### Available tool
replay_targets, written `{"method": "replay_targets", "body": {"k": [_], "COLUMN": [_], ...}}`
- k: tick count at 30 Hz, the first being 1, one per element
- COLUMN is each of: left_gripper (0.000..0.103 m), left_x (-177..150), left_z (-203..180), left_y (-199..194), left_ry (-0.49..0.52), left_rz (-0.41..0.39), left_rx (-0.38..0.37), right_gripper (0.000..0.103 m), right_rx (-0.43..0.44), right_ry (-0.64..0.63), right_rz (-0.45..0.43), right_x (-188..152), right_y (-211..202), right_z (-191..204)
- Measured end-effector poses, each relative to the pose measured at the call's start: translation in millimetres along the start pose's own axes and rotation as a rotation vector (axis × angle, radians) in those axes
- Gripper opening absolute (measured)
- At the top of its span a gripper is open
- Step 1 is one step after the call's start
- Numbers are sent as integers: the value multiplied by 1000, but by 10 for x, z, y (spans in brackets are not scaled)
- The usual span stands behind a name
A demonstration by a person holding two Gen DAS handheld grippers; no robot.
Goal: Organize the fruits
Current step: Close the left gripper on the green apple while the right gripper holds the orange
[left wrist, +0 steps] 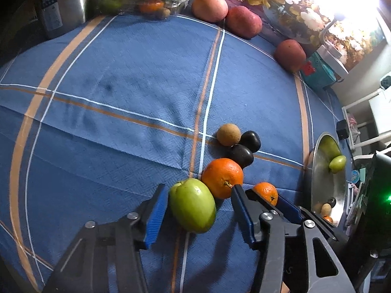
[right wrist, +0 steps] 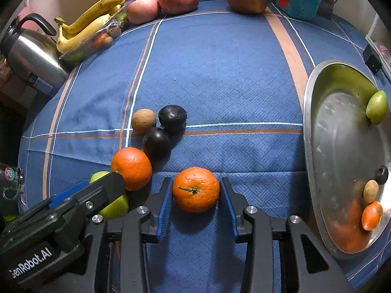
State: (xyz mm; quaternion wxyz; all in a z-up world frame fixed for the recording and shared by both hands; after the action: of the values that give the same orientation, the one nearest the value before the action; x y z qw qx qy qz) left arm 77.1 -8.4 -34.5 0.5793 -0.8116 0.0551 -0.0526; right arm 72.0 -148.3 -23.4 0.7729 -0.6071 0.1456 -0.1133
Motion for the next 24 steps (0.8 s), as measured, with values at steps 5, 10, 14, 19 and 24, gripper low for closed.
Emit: {"method": "replay_targets", "body": {"k": [5, 10, 14, 19, 24], "left_gripper": [46, 41, 40, 40, 40], "left_x": [-14, -21, -24, -15, -9], "left_z": [62, 136, 154, 210, 241], "left_y": [-26, -57, -79, -113, -160], "left_ry": [-11, -20, -18, -34, -41], "left_rz": [-4, -8, -15, -27, -41], "left_rx": [10, 14, 17, 11, 11], "right_gripper": [40, 40, 40, 40, 39], "right_rx": [0, 2, 8, 10, 15], "right_ry": [-1, 0, 3, 2, -1], "right_rz": [3, 4, 6, 6, 9], "right_x": [27, 24, 30, 28, 27], "right_y": [22, 18, 17, 15, 6], "right_z": [44, 34, 17, 4, -8]}}
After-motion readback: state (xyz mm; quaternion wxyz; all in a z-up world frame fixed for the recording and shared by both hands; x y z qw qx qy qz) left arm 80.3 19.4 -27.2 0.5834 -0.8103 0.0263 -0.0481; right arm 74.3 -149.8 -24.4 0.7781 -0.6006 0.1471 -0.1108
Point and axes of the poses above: each gripper's, at about its wrist camera, not at the fingertips, and y roughly the way its jaws point, z to its left, x to its top, the point moved 1 cm from there along y, roughly the way its jaws point, and after that the axes turned 11 degrees about z, right-handed, at the moved point
